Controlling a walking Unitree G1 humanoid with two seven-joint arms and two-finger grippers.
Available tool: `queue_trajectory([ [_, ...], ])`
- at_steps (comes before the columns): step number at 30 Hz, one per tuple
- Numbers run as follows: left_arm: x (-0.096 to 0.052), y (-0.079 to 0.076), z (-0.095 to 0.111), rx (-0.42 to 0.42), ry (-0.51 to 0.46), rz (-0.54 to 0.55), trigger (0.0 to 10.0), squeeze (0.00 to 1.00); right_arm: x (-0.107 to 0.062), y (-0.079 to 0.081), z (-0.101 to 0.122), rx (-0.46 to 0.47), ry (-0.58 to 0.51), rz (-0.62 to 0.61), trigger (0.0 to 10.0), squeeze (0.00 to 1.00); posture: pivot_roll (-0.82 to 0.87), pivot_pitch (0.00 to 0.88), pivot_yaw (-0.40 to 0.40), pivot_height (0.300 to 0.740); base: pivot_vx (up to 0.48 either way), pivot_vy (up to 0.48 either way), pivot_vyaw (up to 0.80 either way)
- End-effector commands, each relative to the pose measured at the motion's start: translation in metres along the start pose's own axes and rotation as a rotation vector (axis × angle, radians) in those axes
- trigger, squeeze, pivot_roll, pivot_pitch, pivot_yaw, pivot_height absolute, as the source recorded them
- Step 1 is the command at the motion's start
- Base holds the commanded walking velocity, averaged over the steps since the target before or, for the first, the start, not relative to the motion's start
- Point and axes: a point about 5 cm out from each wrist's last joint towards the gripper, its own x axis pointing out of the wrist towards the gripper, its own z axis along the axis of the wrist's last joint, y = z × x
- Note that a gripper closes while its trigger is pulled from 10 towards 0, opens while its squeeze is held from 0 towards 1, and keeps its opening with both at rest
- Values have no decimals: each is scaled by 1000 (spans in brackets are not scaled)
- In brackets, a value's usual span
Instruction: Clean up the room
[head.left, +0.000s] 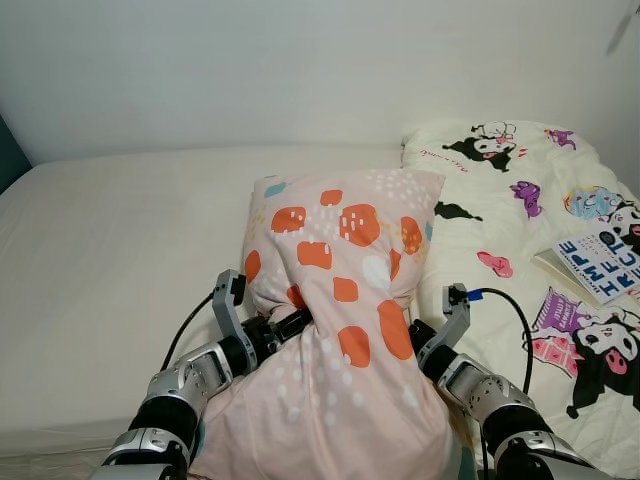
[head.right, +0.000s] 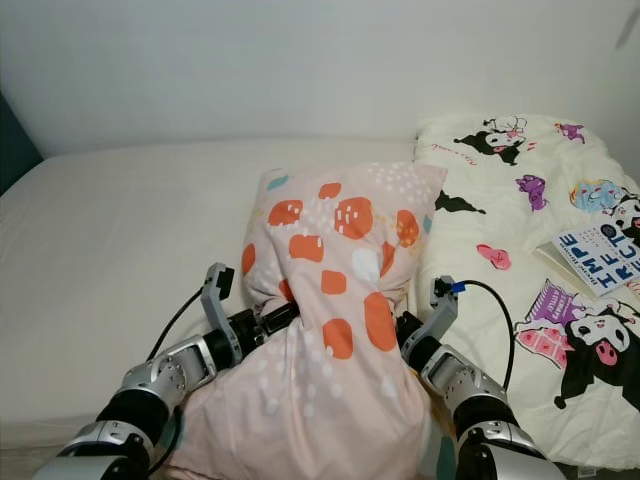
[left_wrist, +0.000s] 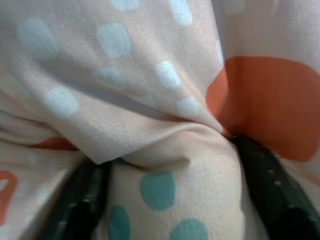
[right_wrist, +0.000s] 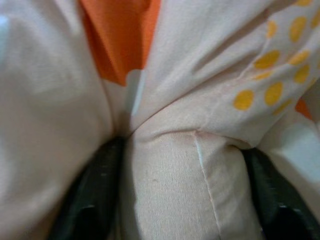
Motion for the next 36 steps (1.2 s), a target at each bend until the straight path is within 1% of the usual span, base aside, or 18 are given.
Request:
queue_trajectory([
  [1, 20, -21, -21, -22, 76, -102, 4784, 0, 11, 8, -48, 47, 183, 25, 0, 0, 40, 380, 30, 567, 0, 0, 0],
  [2, 20, -21, -21, -18, 74, -103, 1882, 0, 10, 6, -48, 41, 182, 15, 0, 0, 39, 378, 29, 567, 0, 0, 0],
  [3, 20, -21, -21, -18, 74, -103, 1882, 0, 10, 6, -48, 41, 182, 15, 0, 0, 39, 378, 29, 567, 0, 0, 0],
  [4, 20, -21, -20, -8, 72, -107, 0, 0, 10, 5, -48, 35, 184, 7, 0, 0, 39, 377, 30, 567, 0, 0, 0],
  [7, 18, -22, -21, 5, 77, -116, 0, 0, 8, 2, -48, 4, 189, -20, 0, 0, 39, 375, 29, 567, 0, 0, 0],
  [14, 16, -20, -25, 18, 90, -89, 0, 0, 10, 5, -45, 5, 174, -10, 0, 0, 38, 369, 28, 567, 0, 0, 0],
  [18, 16, -19, -25, 34, 82, -71, 0, 0, 14, 10, -39, -16, 156, 14, 0, 0, 29, 348, 21, 567, 0, 0, 0],
  [21, 16, -24, -19, 60, 29, -65, 0, 0, 22, 20, -24, -62, 102, 53, 0, 0, 20, 315, 12, 567, 0, 0, 0],
  [25, 16, -26, -17, 70, 8, -63, 0, 0, 24, 25, -19, -75, 84, 71, 0, 0, 18, 306, 10, 567, 0, 0, 0],
  [26, 13, -30, -12, 98, -26, -62, 0, 0, 31, 36, -12, -110, 59, 115, 0, 0, 14, 270, -2, 567, 0, 0, 0],
  [27, 13, -30, -12, 98, -26, -62, 0, 0, 31, 36, -12, -110, 59, 115, 0, 0, 14, 270, -2, 567, 0, 0, 0],
  [28, 11, -33, -9, 120, -38, -64, 0, 0, 35, 44, -9, -128, 48, 146, 0, 0, 13, 266, -3, 567, 0, 0, 0],
  [29, 11, -33, -9, 120, -38, -64, 0, 0, 35, 44, -9, -128, 48, 146, 0, 0, 13, 266, -3, 567, 0, 0, 0],
  [31, 6, -36, -3, 145, -71, -53, 0, 0, 40, 59, -6, -160, 24, 195, 0, 0, 13, 241, -12, 567, 0, 0, 0],
  [32, 6, -36, -3, 145, -71, -53, 0, 0, 40, 59, -6, -160, 24, 195, 0, 0, 13, 241, -12, 567, 0, 0, 0],
  [33, 2, -37, 3, 164, -101, -34, 0, 0, 43, 69, -4, -194, 6, 225, 0, 0, 12, 224, -16, 567, 0, 0, 0],
  [35, 0, -38, 5, 174, -110, -30, 0, 0, 44, 73, -3, -209, 1, 234, 0, 0, 12, 224, -16, 567, 0, 0, 0],
  [36, -1, -39, 7, 186, -120, -25, 0, 0, 44, 76, -3, -237, -7, 240, 0, 0, 11, 220, -17, 567, 0, 0, 0],
])
